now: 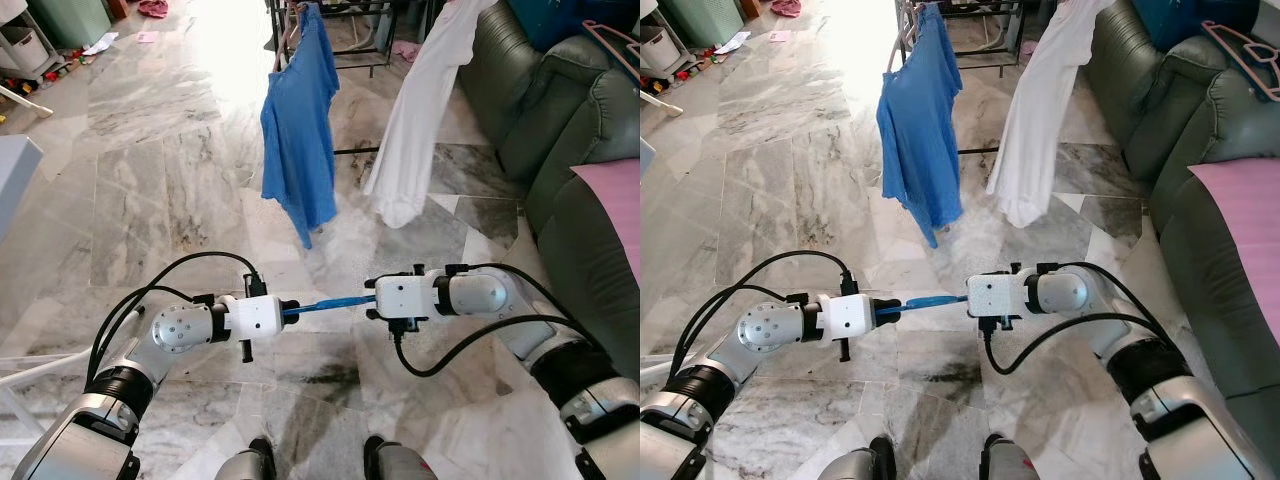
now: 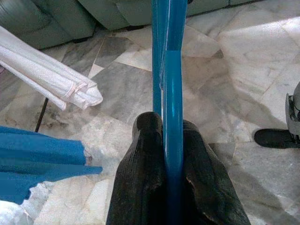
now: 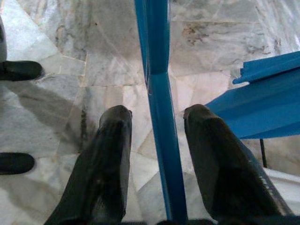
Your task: Hang hanger
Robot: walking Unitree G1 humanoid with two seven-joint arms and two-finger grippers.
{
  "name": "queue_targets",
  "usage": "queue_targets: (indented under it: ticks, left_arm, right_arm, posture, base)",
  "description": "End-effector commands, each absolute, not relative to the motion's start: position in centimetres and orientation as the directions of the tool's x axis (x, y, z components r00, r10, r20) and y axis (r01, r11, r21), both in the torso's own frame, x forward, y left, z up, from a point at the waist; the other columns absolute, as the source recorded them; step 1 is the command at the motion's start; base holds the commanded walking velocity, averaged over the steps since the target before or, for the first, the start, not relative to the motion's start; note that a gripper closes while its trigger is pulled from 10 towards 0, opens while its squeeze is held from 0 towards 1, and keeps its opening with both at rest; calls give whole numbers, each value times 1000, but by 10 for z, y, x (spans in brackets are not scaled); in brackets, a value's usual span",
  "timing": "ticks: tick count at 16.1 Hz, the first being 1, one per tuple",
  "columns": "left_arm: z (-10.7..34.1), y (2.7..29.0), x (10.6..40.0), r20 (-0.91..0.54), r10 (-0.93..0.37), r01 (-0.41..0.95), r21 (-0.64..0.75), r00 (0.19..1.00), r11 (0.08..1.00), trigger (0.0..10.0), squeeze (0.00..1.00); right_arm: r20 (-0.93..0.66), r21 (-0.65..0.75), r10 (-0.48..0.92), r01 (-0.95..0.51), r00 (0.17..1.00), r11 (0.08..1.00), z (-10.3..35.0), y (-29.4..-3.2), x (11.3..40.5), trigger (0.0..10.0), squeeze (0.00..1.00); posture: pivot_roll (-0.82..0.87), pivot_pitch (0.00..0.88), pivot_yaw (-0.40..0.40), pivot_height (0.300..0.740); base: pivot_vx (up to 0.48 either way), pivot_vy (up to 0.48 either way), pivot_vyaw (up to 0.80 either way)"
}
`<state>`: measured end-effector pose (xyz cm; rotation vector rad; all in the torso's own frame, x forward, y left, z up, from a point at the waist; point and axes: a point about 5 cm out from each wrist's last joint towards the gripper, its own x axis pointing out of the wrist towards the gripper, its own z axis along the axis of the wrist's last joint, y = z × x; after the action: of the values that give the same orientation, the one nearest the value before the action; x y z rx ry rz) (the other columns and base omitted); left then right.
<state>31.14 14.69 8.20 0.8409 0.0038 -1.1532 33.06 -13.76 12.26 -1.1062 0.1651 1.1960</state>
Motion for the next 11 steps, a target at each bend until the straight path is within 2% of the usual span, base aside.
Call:
queue_targets:
  ticks: [1, 11]
  left_arm:
    - [77, 149, 307, -436, -797, 816, 566, 417, 117, 10000, 0]
    - [76, 149, 307, -441, -796, 817, 566, 414, 110, 10000, 0]
  right_arm:
    - [-628, -605, 660, -792, 412, -81, 124, -132, 332, 0, 0]
    - [-639, -595, 661, -797, 393, -101, 120, -131, 334, 0, 0]
  posture:
    - [-167, 237, 77, 740]
    - [-165, 236, 84, 740]
  base:
    - [0, 0, 0]
    - [0, 0, 0]
